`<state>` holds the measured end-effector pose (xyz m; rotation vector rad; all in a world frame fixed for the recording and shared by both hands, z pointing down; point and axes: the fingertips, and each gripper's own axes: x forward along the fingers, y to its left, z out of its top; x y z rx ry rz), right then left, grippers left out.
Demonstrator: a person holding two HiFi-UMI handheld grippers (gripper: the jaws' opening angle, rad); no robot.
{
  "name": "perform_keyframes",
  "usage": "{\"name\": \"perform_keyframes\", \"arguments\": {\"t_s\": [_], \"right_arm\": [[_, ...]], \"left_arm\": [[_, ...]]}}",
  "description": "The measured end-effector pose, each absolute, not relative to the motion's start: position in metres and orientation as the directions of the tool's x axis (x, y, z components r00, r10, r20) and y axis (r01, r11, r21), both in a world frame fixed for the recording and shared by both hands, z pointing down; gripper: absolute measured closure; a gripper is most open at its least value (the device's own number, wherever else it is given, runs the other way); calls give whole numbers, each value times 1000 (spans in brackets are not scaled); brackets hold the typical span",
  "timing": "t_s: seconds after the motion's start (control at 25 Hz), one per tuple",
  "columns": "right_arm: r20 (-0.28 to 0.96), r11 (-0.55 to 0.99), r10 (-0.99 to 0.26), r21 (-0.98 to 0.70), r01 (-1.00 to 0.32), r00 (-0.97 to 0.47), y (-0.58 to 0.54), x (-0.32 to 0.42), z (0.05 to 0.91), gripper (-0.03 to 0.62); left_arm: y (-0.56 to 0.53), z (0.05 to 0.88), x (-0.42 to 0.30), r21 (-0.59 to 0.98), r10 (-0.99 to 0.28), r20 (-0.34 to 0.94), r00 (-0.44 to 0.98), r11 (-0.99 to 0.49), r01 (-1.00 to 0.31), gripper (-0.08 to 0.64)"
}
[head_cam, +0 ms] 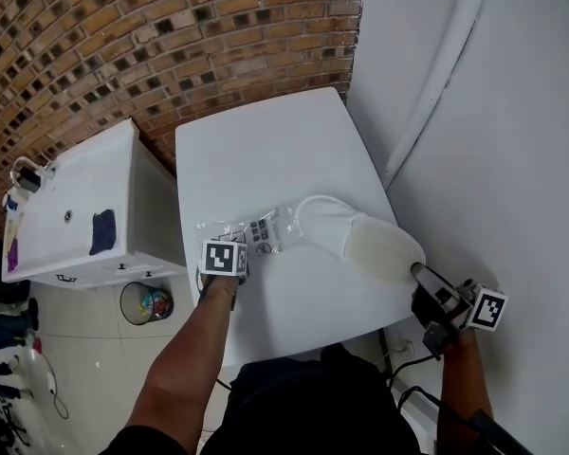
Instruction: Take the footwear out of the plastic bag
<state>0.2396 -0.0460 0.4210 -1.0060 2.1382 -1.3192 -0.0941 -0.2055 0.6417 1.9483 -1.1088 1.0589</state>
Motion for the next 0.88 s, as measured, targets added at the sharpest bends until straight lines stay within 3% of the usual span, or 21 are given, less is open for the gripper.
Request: {"name": "perform_keyframes", "arguments": {"t_s": [0.36, 0.68, 0.88], "right_arm": [[14, 270, -709, -918, -289, -705, -32, 206, 438, 557], [62, 234, -606, -939, -253, -793, -25, 166, 470, 557], [65, 205, -557, -955, -213, -828, -25, 138, 493, 555]], "left_arm": [[-224, 626, -78, 194, -395, 834, 385, -443, -875, 546], [-224, 597, -73, 260, -467, 750, 470, -445, -857, 443], [-222, 568, -81, 271, -524, 695, 493, -443, -854, 439]]}}
